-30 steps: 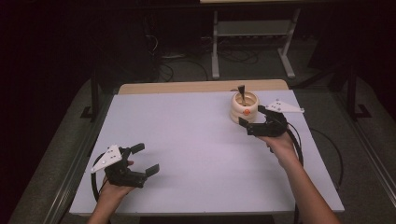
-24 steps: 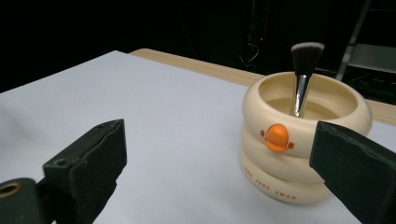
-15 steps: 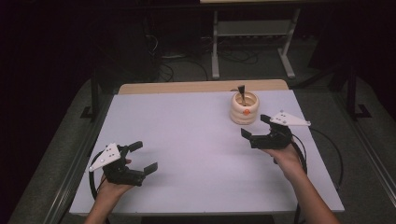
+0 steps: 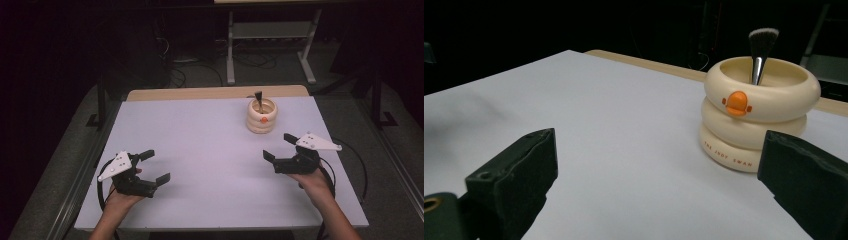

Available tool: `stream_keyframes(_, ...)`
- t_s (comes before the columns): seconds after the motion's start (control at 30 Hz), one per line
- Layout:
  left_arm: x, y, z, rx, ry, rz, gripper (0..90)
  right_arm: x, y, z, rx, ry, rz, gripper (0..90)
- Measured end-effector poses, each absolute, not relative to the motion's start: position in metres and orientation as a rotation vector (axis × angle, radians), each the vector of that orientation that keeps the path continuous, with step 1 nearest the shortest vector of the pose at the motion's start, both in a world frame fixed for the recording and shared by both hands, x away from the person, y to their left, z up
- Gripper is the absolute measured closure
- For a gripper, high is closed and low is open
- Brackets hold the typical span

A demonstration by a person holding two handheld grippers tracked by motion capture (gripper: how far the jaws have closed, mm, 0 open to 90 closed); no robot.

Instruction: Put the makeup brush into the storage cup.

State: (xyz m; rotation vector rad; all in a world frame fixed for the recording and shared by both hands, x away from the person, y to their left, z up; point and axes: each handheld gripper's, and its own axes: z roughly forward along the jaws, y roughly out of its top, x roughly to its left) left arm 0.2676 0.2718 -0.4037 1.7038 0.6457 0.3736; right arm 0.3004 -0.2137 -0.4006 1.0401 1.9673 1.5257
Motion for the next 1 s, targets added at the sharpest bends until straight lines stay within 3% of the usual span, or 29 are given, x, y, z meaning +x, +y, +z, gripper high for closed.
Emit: stream_keyframes(1.0,0.267,0.268,-0.410,1.728,0.640,0.358,0.0,0.254,-0.232,-0.423,1.059,1.978,1.490,2.4)
